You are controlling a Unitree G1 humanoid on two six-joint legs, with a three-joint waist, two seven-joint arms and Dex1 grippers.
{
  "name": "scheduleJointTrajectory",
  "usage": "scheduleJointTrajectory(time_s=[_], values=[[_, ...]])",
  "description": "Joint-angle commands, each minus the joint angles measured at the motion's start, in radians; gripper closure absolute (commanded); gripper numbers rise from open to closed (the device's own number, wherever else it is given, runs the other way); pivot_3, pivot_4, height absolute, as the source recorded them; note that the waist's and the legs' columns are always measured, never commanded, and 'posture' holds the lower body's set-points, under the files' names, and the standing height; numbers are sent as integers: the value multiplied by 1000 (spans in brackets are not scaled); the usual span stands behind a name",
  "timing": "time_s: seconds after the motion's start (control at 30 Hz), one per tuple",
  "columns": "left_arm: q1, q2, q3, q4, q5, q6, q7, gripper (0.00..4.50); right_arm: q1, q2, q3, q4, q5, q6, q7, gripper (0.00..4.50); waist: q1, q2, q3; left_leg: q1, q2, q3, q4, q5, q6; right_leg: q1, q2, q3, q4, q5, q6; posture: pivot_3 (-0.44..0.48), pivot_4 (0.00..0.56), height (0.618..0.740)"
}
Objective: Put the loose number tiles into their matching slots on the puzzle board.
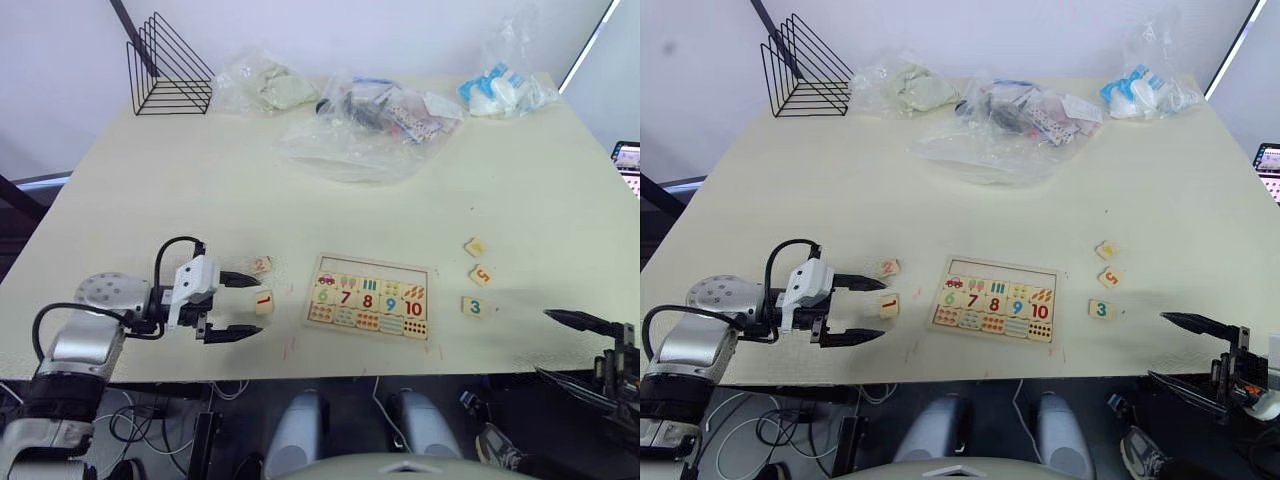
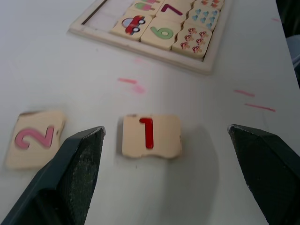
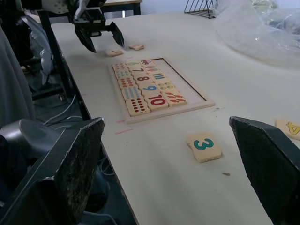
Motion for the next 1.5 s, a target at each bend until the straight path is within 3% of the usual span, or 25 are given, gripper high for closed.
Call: scheduleJointTrajectory(time_s=[0.03,0.63,0.73,0.8,1.03,1.2,1.5], values=[[-29,16,-26,-25,25,38,11,0,-1,4,-28,-32,21,-10,8,39,0,0,0,0,0,0,0,0,0,0,0,0,0,0,0,0,150,740],[-43,5,-49,-18,45,104,54,0,-27,6,-19,2,-3,-29,12,39,1,0,0,0,0,0,0,0,0,0,0,0,0,0,0,0,150,740],[-40,5,-48,-21,42,109,57,548,-31,6,-19,7,-7,-31,15,0,0,0,0,0,0,0,0,0,0,0,0,0,0,0,0,0,150,740],[-36,5,-45,-20,49,94,68,1281,-31,6,-18,7,-8,-32,17,0,0,0,0,0,0,0,0,0,0,0,0,0,0,0,0,0,150,740],[-14,18,-41,-29,40,80,59,1281,-33,5,-11,11,-9,-38,18,0,0,0,0,0,0,0,0,0,0,0,0,0,0,0,0,0,150,740],[-6,19,-38,-33,34,77,55,2940,-42,8,-7,17,-10,-40,18,0,0,1,0,0,0,0,0,0,0,0,0,0,0,0,0,0,150,740],[61,16,55,-116,-53,144,101,3014,-48,7,3,14,0,-50,18,0,-1,1,0,0,1,-1,0,0,0,0,0,0,0,0,0,0,150,740]])
